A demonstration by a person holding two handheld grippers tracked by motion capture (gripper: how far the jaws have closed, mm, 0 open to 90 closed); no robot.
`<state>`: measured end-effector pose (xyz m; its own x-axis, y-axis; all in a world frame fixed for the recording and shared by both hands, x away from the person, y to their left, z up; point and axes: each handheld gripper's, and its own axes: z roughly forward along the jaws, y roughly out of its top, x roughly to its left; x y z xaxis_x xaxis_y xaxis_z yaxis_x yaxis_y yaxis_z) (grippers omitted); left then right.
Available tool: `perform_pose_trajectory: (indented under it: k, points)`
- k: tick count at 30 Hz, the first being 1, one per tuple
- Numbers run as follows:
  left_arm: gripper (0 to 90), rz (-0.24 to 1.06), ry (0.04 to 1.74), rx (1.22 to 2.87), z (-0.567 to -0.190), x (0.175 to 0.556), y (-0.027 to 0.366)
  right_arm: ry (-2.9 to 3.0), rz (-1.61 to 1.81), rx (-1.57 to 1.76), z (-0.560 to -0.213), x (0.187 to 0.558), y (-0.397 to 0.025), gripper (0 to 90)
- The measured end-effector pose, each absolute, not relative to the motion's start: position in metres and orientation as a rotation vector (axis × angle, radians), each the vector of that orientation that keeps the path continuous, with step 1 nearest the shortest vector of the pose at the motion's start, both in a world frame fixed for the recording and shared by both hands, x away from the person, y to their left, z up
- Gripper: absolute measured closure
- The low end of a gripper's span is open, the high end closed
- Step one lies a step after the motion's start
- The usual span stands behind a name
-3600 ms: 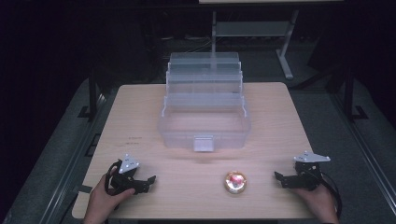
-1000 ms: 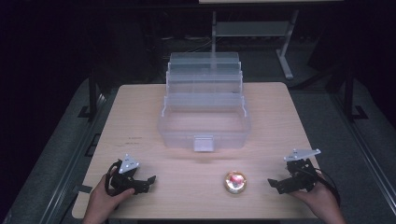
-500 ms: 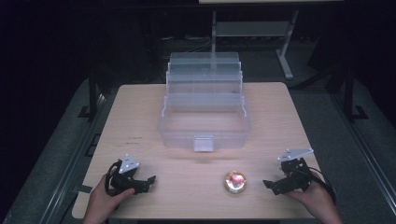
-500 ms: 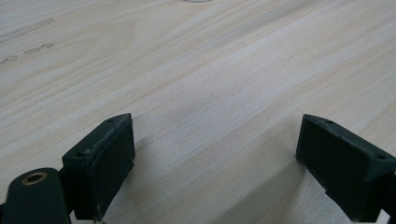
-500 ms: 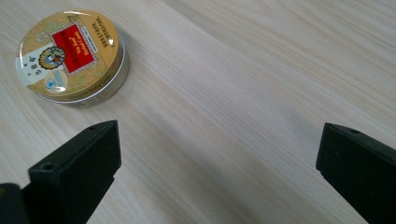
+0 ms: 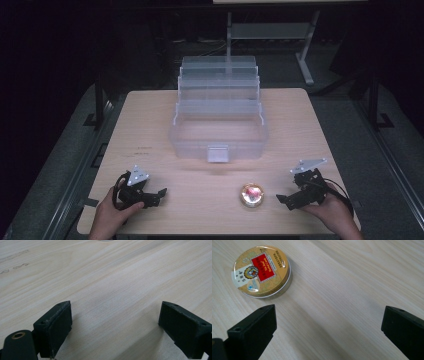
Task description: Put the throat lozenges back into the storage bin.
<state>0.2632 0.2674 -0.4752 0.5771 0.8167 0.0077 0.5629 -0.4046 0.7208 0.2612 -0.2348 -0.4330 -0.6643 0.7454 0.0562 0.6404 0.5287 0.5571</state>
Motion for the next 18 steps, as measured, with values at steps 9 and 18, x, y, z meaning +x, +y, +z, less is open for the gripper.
perform_pose_trajectory:
  k: [9, 18]
  points:
    - [10.7, 0.476, 1.094, 2.122, -0.475, 0.263, 0.267, 2.605, 0.83, 1.144, -0.433, 0.263, -0.226, 0.0]
    - [10.7, 0.476, 1.094, 2.123, -0.475, 0.263, 0.267, 2.624, 0.835, 1.126, -0.432, 0.263, -0.218, 0.0]
